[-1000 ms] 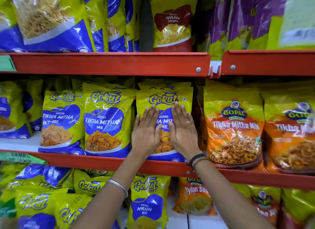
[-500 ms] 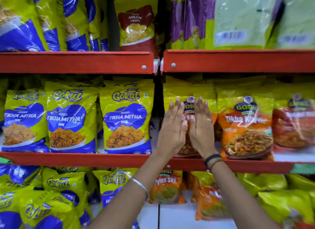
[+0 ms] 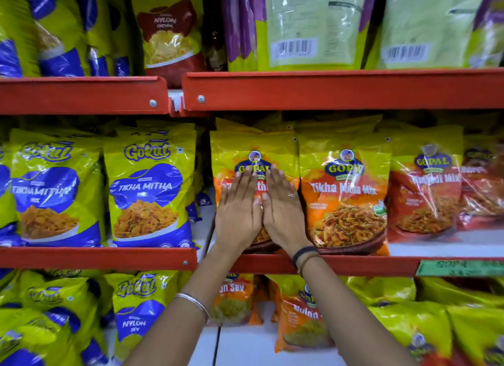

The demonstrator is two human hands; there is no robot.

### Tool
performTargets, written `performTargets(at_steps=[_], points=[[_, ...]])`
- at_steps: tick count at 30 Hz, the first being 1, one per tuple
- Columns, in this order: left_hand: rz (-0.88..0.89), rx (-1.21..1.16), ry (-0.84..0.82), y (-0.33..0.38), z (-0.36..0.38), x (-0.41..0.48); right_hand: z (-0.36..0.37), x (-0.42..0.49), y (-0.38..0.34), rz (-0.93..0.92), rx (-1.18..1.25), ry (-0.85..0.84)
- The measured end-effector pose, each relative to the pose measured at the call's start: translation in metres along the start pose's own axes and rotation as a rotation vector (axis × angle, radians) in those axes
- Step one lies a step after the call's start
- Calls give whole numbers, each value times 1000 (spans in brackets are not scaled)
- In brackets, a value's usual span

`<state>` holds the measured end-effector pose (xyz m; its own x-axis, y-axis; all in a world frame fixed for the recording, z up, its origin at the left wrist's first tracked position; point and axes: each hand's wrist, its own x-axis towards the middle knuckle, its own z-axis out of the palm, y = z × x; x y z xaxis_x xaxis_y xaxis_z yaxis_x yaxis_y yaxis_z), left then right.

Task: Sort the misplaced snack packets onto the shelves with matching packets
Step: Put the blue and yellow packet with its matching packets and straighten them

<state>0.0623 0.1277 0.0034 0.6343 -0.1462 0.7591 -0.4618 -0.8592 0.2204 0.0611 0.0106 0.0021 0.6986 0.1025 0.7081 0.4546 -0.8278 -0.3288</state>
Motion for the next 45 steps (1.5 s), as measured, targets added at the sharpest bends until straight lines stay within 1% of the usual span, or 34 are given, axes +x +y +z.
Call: performTargets(at_steps=[2, 3, 4, 5, 7, 8, 10, 11, 12, 14, 16, 19, 22, 25, 27, 29, 31, 32, 35, 36, 37, 39, 45], points=[[-37, -91, 23, 11, -2, 0, -15, -4, 1, -19, 145, -37], [-39, -194, 41, 21, -4, 1, -28, -8, 6, -16, 236, 0], [-33, -308, 61, 31, -7, 3, -41, -13, 11, -13, 297, 93], [-16, -395, 83, 41, -9, 6, -53, -18, 17, -2, 323, 220], [-3, -480, 96, 62, -8, 21, -82, -23, 38, 74, 322, 450], [-36, -501, 67, 72, -5, 31, -96, -20, 53, 152, 309, 518], [-152, -530, -40, 84, 5, 53, -116, -7, 91, 340, 282, 573], [-206, -540, -62, 90, 10, 61, -125, -1, 110, 418, 260, 558], [-255, -541, -64, 94, 16, 69, -131, 6, 128, 455, 228, 522], [-353, -508, -75, 101, 21, 83, -137, 14, 150, 475, 191, 408], [-455, -459, -135, 106, 20, 97, -141, 20, 153, 518, 220, 322], [-570, -463, -130, 103, 19, 111, -151, 30, 152, 574, 249, 314], [-591, -486, -122, 97, 17, 114, -160, 37, 158, 587, 161, 300], [-598, -504, -108, 101, 17, 112, -161, 36, 156, 599, 154, 301], [-582, -498, -92, 104, 17, 107, -159, 31, 150, 563, 143, 337], [-514, -476, 10, 108, 15, 96, -156, 19, 144, 479, 128, 431], [-323, -424, 187, 115, 14, 75, -149, -1, 130, 387, 99, 465], [-208, -399, 200, 122, 15, 61, -143, -13, 122, 318, 88, 453], [95, -286, 73, 139, 32, 18, -115, -41, 105, 35, -50, 348], [150, -241, 25, 141, 42, 8, -104, -46, 108, -9, -109, 301], [165, -206, -28, 140, 52, -1, -97, -50, 111, -10, -164, 258], [142, -166, -80, 132, 66, -11, -89, -52, 121, 35, -258, 214], [128, -87, -141, 127, 71, -11, -87, -51, 126, 74, -356, 135]])
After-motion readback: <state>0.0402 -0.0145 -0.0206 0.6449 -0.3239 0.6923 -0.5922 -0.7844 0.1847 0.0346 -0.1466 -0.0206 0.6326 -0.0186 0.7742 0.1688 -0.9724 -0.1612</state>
